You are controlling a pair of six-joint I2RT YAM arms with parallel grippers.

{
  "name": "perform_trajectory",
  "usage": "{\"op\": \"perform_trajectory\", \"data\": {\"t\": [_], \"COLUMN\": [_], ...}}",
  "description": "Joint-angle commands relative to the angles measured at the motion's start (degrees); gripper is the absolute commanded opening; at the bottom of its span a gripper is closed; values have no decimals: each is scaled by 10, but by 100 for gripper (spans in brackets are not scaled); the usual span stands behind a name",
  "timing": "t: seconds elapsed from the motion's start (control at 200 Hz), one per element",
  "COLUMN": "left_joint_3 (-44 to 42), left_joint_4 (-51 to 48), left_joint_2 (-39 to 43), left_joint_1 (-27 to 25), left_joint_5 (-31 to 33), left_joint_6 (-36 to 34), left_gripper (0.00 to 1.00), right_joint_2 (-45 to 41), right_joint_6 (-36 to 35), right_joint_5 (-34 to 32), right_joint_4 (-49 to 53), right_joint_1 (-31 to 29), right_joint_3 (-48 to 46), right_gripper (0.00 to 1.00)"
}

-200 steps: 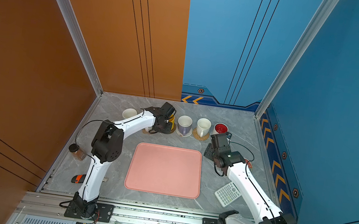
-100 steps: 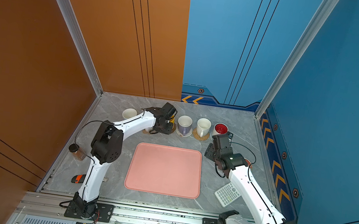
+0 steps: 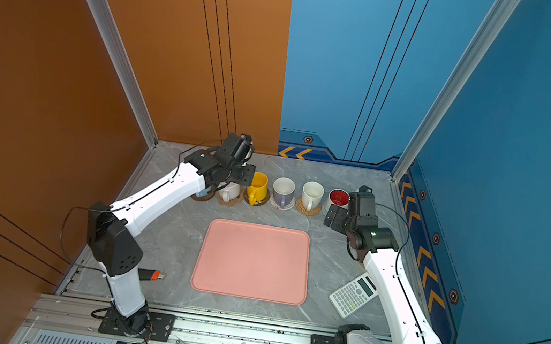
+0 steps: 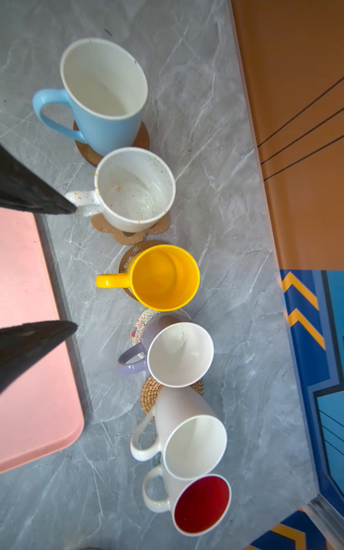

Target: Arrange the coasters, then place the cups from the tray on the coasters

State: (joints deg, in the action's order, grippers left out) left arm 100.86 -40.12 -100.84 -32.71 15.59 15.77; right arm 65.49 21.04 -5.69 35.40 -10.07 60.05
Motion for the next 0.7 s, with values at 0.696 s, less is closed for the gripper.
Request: {"op": "perform_trajectory", "data": {"t": [0.696], "left_joint_3": [-682], "left_joint_4": [524], "left_joint_2": [395], "left_joint_1": [217], "left_joint_5": [174], "left_joint_6": [-89], "left_gripper": [98], "right_joint_2": [65], "right_joint_6": [-170], "right_joint_5": [-57], "right_joint_4": [-600], "right_joint_1": [55], "right_joint_3": [-319], "right_gripper": [100]}}
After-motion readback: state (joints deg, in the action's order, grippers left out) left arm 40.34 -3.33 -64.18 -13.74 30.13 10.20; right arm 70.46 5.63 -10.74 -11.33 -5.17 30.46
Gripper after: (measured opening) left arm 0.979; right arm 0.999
